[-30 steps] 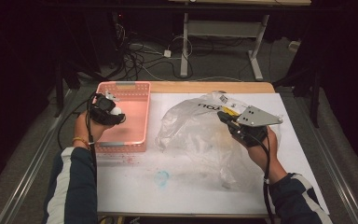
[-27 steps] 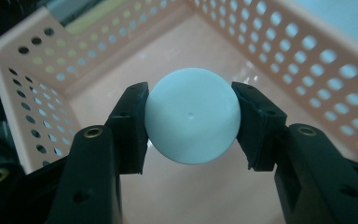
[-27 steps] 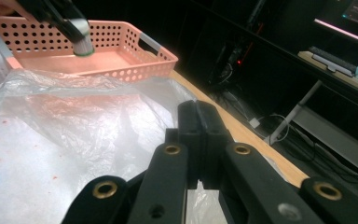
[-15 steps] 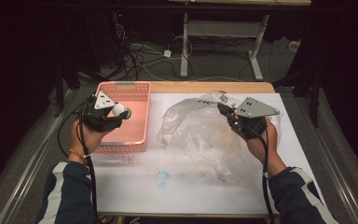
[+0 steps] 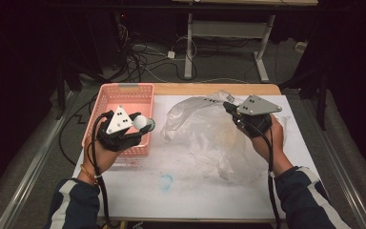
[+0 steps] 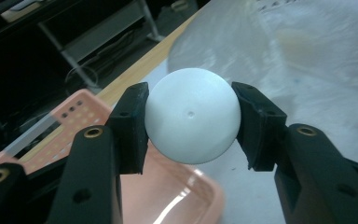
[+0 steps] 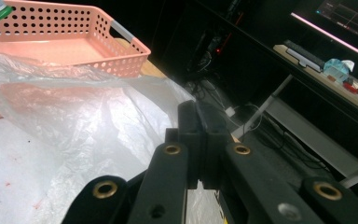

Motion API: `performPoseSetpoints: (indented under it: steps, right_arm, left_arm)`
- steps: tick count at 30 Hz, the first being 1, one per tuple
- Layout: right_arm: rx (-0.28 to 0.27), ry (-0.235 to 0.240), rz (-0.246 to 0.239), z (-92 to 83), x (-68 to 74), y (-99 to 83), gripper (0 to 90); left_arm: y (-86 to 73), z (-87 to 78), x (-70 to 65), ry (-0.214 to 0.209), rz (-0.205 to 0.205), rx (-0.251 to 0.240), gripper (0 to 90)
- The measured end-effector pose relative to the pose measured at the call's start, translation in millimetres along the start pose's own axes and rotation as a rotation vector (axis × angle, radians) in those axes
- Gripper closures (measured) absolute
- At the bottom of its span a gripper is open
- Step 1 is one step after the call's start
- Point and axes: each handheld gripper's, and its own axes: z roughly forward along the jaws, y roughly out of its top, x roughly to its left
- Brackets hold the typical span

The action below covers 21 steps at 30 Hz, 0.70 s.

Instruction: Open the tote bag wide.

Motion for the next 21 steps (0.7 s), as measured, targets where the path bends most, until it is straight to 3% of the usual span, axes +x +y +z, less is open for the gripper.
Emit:
performPoseSetpoints:
  steps: [5,10,13,15,17,21]
  right_arm:
    - [-0.004,0.008,0.008,3.3,2.0,-0.3,90.0]
    - [-0.007,0.01,0.016,3.8,3.1,0.0,90.0]
    - [-0.013,0.014,0.025,3.0,2.9,0.0,90.0]
    - [-0.016,0.018,0.033,2.4,2.7,-0.3,90.0]
    - [-0.018,0.025,0.038,1.6,3.0,-0.4,90.0]
    - [-0.028,0.028,0.037,-0.3,4.5,0.5,90.0]
  left_arm:
    - [8.2,-0.4,-17.4,-0.035,0.025,-0.064,48.2]
    - [22.1,5.0,-44.5,-0.081,0.09,-0.102,48.2]
    - [29.5,16.5,-61.1,-0.109,0.139,-0.094,48.2]
    - [32.5,25.3,-68.0,-0.136,0.15,-0.088,48.3]
    - [33.9,33.5,-73.4,-0.137,0.161,-0.081,48.2]
    - [37.1,53.3,-81.1,-0.17,0.139,-0.094,48.3]
